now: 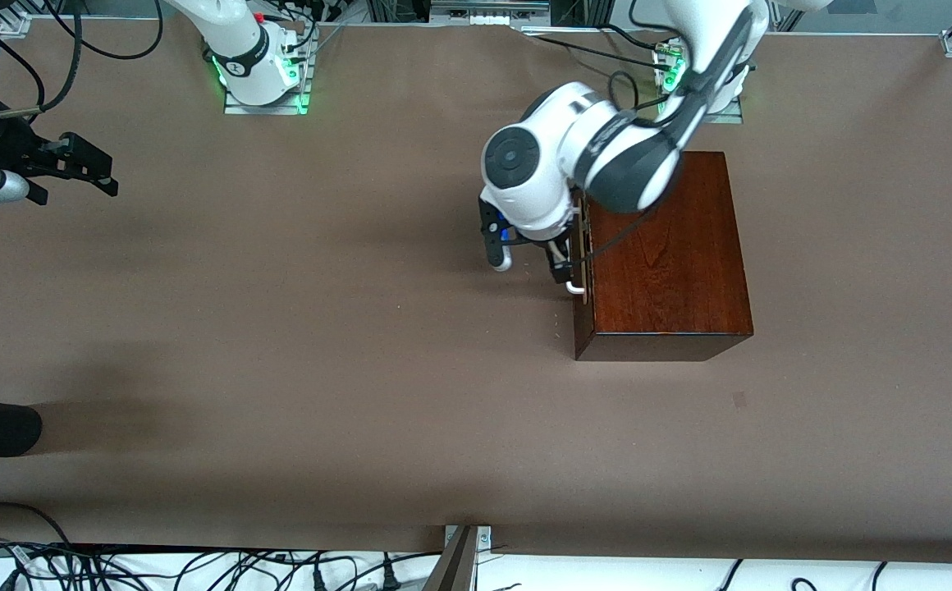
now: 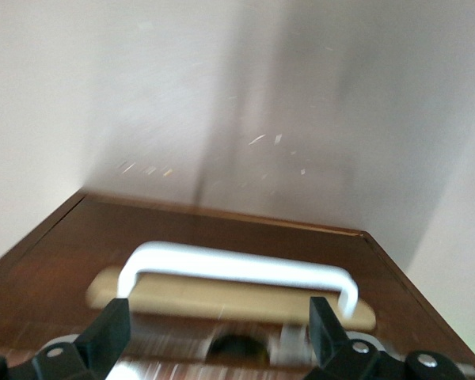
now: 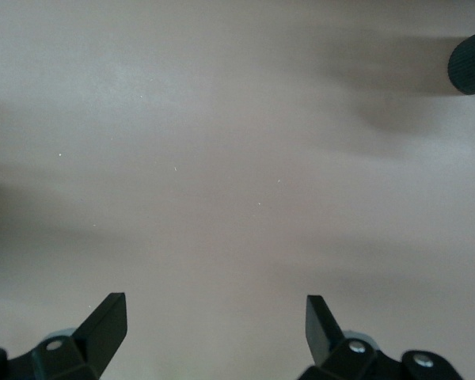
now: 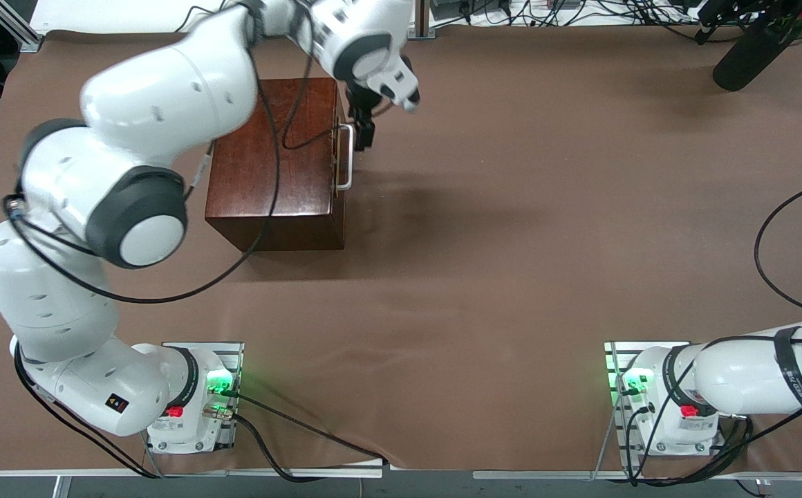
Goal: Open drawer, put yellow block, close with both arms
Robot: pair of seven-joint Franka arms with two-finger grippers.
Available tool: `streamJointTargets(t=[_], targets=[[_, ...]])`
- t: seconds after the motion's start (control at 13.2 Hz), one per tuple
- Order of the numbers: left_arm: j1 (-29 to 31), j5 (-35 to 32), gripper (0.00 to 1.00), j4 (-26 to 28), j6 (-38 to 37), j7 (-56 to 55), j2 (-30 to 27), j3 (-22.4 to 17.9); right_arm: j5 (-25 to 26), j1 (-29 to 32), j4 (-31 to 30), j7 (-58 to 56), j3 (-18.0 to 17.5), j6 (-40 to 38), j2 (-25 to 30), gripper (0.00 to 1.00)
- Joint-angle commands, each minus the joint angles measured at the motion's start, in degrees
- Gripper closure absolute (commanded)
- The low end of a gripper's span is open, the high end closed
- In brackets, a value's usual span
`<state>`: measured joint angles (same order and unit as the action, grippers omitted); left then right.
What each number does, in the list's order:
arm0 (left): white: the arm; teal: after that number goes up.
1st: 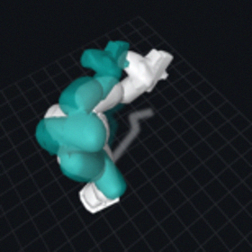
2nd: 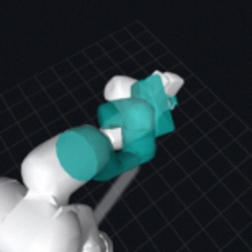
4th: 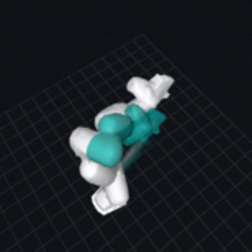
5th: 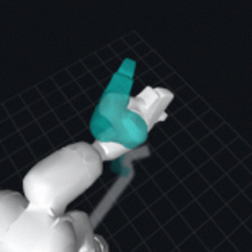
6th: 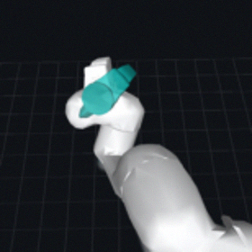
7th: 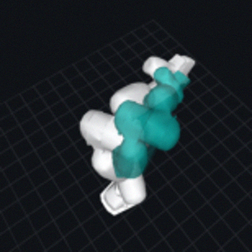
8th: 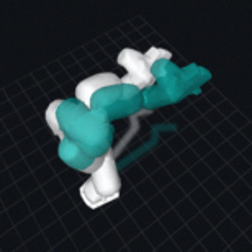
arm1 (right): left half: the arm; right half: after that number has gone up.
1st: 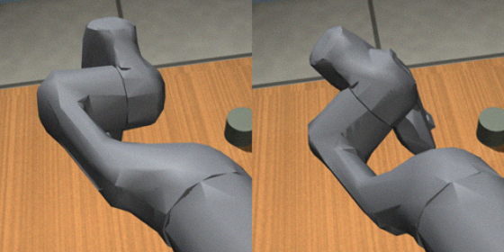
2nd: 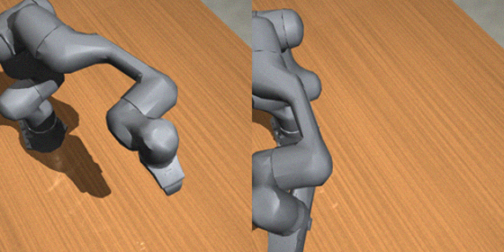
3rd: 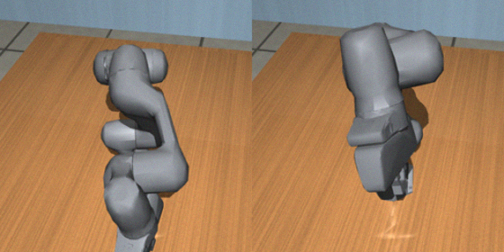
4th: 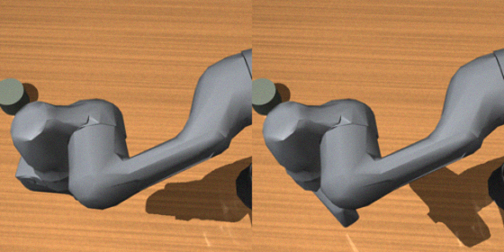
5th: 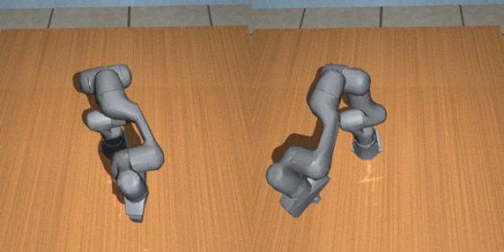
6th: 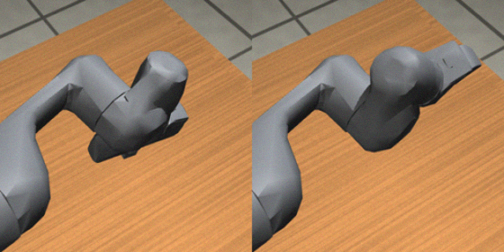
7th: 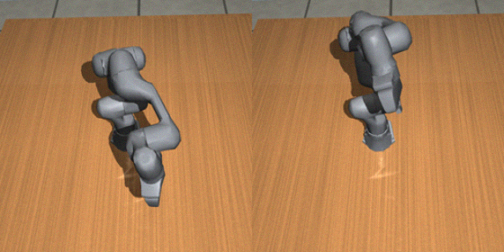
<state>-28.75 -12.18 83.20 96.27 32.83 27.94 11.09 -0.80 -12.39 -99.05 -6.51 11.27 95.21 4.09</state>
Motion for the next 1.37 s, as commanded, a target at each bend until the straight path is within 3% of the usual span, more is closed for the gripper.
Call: streamJointTargets(t=[0.0,0.23,0.53,0.68,0.99,1.14,1.29], targets=[[4.83,1.37,0.0,-2.23,-4.05,-2.6,-4.38,0.07,-0.61,0.0,0.97,-0.34,-0.1,-0.99,-0.05,0.0],[11.41,1.63,0.0,-11.1,-10.9,-2.51,-4.82,0.16,-0.61,0.0,0.97,-0.25,-0.1,-0.9,-0.05,0.0],[20.29,1.72,0.0,-14.63,-13.39,-3.3,-4.82,0.33,-0.61,0.0,0.88,-0.34,-0.1,-0.99,-0.05,0.0],[23.63,2.85,0.0,-17.89,-13.56,-9.42,-4.74,0.16,-0.7,0.0,0.88,-0.34,-0.02,-0.9,-0.05,0.0],[34.44,16.11,0.0,-17.37,-13.65,-19.21,-3.95,0.07,-0.7,0.0,0.88,-0.34,-0.02,-0.99,-0.05,0.0],[34.81,14.21,0.0,-16.58,-14.09,-19.65,-5.78,-0.8,-0.7,0.0,0.88,-0.34,-0.02,-0.99,-0.05,0.0],[31.67,13.85,0.0,-9.32,-12.96,-22.27,-12.26,-5.36,-0.7,0.0,0.88,-0.34,-0.02,-0.99,-0.05,0.0]])
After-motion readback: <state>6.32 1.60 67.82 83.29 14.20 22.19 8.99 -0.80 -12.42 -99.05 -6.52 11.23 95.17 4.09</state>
